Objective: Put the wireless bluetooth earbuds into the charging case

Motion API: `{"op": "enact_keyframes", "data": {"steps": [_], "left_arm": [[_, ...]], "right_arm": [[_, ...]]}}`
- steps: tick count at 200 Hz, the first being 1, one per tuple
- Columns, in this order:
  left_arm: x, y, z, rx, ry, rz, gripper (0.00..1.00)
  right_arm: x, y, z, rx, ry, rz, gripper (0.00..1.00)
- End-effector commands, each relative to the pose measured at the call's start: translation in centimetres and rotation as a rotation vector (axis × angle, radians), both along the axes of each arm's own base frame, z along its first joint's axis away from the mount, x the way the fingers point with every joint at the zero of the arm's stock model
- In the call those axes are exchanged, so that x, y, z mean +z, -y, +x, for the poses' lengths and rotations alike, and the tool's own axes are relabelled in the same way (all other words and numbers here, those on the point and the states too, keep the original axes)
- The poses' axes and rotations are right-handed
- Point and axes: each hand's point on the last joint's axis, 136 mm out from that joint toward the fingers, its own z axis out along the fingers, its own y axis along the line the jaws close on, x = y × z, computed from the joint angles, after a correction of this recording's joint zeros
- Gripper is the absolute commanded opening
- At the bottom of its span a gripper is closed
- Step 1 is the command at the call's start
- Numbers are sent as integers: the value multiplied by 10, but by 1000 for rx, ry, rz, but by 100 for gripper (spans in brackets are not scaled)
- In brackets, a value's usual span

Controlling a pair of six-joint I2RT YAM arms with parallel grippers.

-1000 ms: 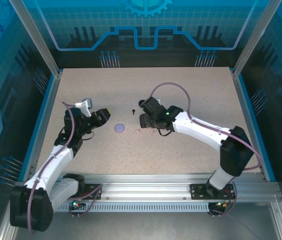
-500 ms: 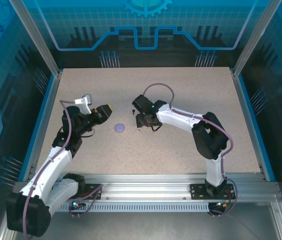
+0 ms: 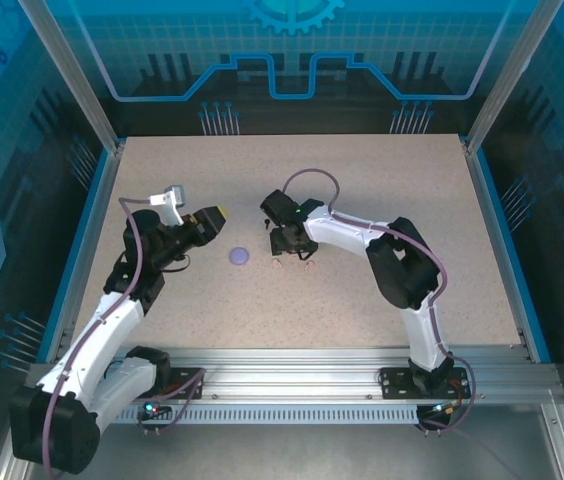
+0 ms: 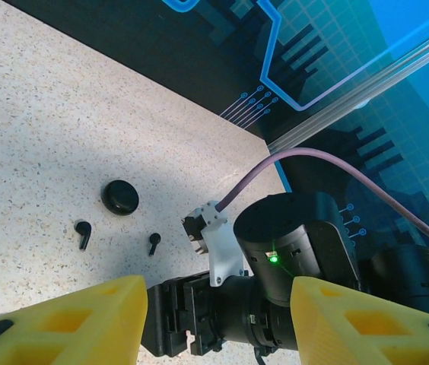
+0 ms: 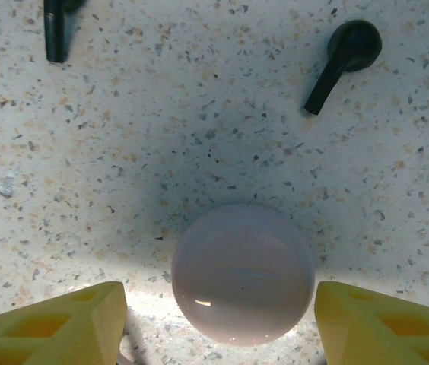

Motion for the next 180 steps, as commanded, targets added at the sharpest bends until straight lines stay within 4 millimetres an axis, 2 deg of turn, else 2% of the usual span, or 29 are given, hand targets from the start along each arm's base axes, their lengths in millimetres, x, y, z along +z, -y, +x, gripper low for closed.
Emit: {"op": "enact_keyframes", "data": {"steps": [1, 81, 158, 180], "left_arm": [[20, 1, -2, -4, 57, 19, 55], [20, 6, -1, -14, 66, 28, 55], [20, 10, -1, -27, 75, 38, 55], [15, 12, -1, -33, 64, 40, 55]], "right_arm": [[-7, 0, 5, -28, -20, 7, 67], [-22, 2, 11, -45, -41, 1, 60], [-29, 1, 14, -54, -54, -1, 60], [-31, -1, 14, -56, -60, 6, 54]]}}
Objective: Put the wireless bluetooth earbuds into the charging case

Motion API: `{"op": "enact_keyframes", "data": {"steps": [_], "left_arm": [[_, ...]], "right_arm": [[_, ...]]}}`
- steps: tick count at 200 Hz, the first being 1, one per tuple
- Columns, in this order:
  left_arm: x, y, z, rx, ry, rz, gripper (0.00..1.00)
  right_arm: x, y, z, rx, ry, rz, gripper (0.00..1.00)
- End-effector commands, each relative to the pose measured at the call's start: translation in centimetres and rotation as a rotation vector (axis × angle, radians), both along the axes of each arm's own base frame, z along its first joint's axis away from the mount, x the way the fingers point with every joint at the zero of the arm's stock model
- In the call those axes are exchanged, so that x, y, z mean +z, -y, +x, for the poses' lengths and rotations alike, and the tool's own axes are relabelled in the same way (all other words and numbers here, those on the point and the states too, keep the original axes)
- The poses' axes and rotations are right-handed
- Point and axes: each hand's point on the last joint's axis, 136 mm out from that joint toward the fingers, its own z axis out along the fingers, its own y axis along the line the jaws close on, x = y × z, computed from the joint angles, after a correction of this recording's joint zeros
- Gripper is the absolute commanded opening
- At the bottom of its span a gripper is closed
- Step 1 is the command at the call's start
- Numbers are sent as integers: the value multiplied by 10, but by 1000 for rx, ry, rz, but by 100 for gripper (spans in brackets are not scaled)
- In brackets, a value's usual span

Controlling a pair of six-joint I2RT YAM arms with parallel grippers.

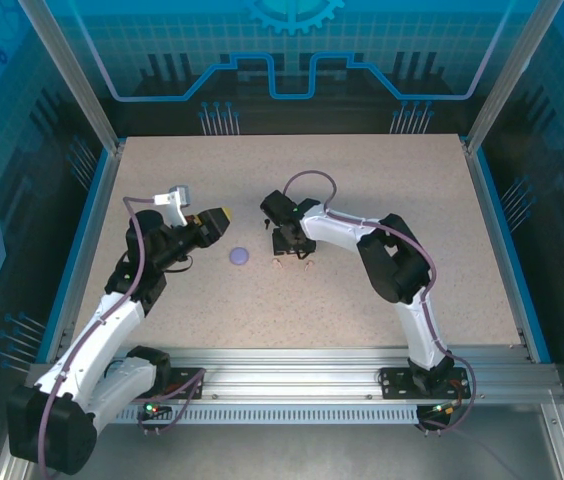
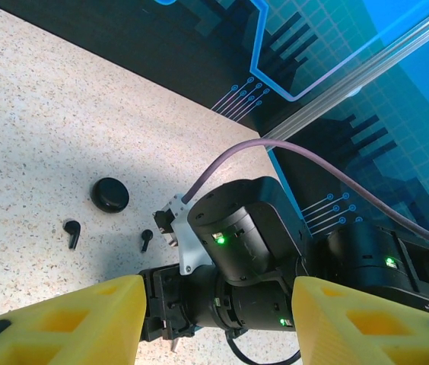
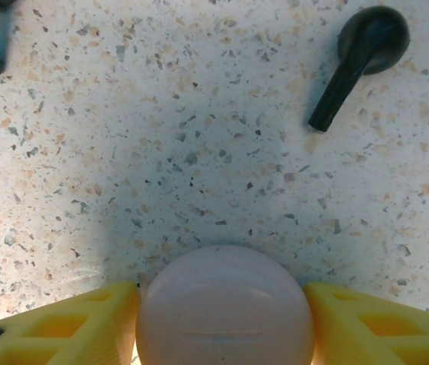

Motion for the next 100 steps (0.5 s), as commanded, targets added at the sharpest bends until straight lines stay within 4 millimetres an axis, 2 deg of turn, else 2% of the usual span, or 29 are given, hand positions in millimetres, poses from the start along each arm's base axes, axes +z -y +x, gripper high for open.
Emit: {"op": "enact_keyframes", "data": {"steps": [1, 36, 71, 100], "left_arm": [[12, 2, 3, 0, 43, 19, 55], [6, 4, 3, -9, 34, 27, 56], [-1, 10, 4, -26, 28, 32, 56], [-11, 22, 3, -60, 28, 43, 56]], "right_arm": [[-11, -1, 6, -24, -24, 14, 54], [-3, -2, 3, -26, -15, 42, 40], [20, 5, -2, -40, 31, 69, 38], [48, 12, -7, -56, 86, 108, 38]]}}
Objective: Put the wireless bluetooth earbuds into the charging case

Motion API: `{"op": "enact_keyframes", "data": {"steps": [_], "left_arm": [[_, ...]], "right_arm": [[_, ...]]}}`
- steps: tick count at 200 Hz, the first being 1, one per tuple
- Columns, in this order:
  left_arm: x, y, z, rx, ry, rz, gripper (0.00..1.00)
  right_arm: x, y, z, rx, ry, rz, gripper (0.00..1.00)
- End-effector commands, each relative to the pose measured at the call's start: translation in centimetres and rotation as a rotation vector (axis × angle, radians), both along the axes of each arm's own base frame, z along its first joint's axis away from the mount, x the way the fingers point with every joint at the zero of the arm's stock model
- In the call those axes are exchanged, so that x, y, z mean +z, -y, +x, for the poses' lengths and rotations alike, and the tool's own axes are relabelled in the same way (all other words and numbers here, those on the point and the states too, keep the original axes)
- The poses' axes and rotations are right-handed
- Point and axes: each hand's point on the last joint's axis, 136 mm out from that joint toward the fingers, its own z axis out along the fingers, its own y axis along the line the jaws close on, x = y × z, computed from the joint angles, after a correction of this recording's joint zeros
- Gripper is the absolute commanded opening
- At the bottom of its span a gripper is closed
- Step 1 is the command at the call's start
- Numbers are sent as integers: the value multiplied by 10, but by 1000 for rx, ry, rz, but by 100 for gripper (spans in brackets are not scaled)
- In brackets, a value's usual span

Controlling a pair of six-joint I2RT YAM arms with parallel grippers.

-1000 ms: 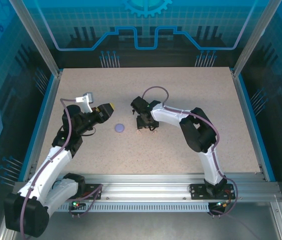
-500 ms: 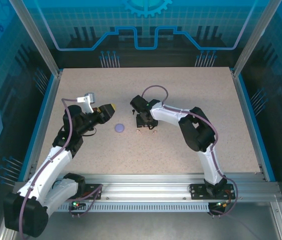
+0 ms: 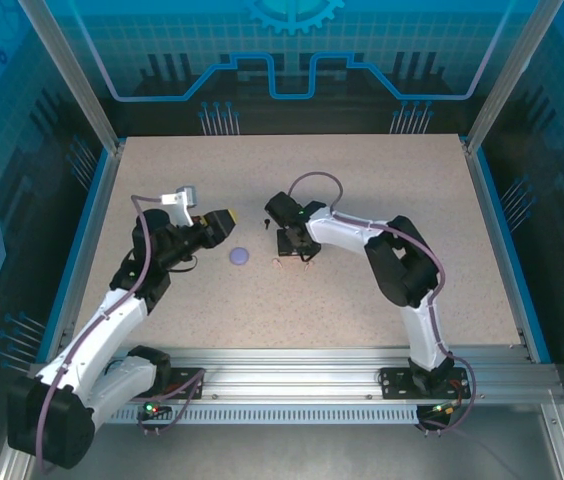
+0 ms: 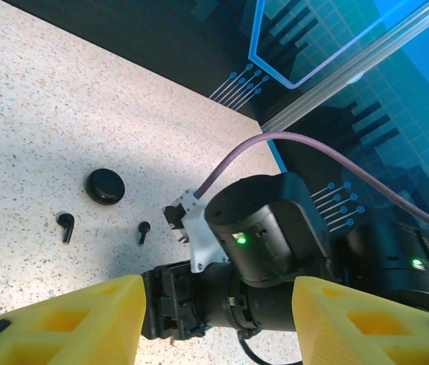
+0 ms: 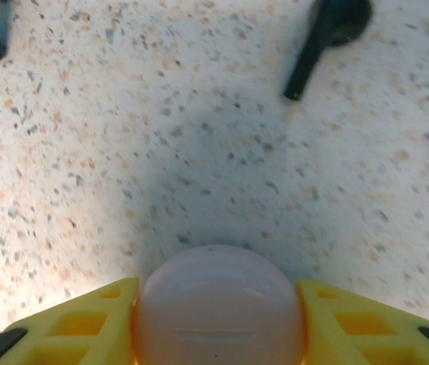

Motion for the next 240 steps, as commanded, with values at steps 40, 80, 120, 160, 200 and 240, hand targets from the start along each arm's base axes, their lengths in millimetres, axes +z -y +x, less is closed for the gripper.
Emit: {"op": "enact_keyframes", "data": {"steps": [40, 80, 120, 160, 200, 240], "left_arm": [[-18, 31, -5, -86, 73, 42, 56], [-27, 38, -11, -89, 150, 17, 57], [-29, 42, -15, -91, 233, -25, 57], [-22, 49, -20, -117, 342, -96, 57], [-18, 59, -20, -142, 387, -149, 57], [-20, 73, -15, -165, 404, -174, 55]], "right_arm": [[84, 6, -6, -68, 154, 185, 38], [128, 2, -17, -128, 233, 326, 38], [157, -3, -24, -228, 282, 452, 37], [176, -7, -26, -350, 307, 558, 37], [182, -9, -28, -443, 319, 611, 37], [188, -9, -30, -500, 334, 643, 36]]}}
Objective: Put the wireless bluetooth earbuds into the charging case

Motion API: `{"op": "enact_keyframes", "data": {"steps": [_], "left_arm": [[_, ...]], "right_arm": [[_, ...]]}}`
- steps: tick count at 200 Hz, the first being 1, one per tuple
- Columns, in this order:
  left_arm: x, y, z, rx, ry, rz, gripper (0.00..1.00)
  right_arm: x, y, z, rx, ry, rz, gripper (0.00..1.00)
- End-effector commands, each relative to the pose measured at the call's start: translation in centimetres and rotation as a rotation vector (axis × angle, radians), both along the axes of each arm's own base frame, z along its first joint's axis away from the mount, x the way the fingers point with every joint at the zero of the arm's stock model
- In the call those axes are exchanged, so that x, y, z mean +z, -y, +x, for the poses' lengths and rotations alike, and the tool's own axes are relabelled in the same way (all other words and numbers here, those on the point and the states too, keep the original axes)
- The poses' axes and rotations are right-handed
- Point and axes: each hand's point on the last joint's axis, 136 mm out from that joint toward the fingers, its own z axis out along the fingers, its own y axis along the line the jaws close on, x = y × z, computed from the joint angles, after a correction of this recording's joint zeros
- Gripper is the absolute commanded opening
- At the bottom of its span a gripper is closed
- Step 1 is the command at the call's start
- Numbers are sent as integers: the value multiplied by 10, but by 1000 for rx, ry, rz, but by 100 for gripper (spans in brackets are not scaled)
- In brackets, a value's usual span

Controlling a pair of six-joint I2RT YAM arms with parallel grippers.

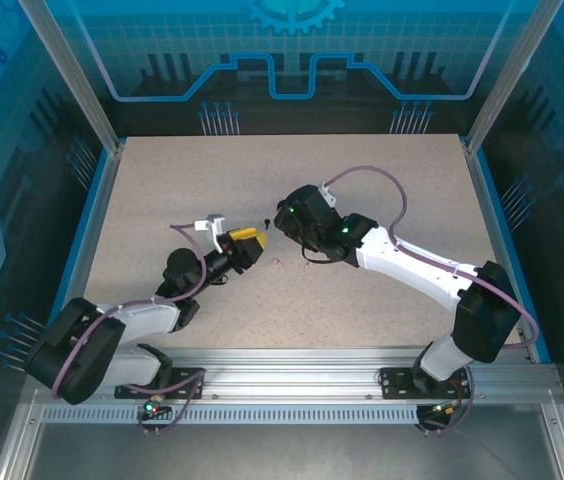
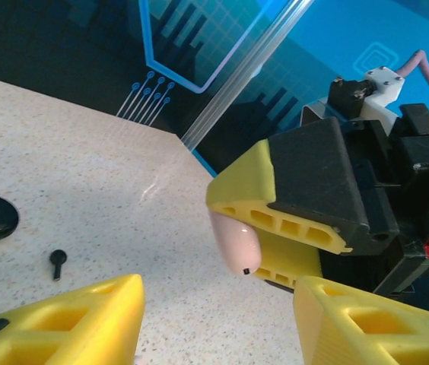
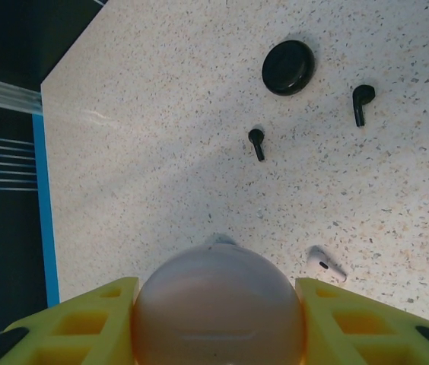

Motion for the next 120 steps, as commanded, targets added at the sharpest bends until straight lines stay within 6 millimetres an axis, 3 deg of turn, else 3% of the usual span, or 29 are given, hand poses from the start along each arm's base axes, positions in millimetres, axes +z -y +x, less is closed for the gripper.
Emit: {"op": "enact_keyframes", "data": {"steps": [1, 40, 120], "left_arm": [[24, 7, 0, -13, 90, -74, 55], [19, 23, 1, -31, 95, -60, 52], [27, 42, 4, -54, 120, -59, 49]], "right_arm": [[17, 3, -2, -77, 36, 62, 36], [26, 0, -3, -99, 52, 91, 36], [35, -16, -6, -68, 69, 138, 35]]}}
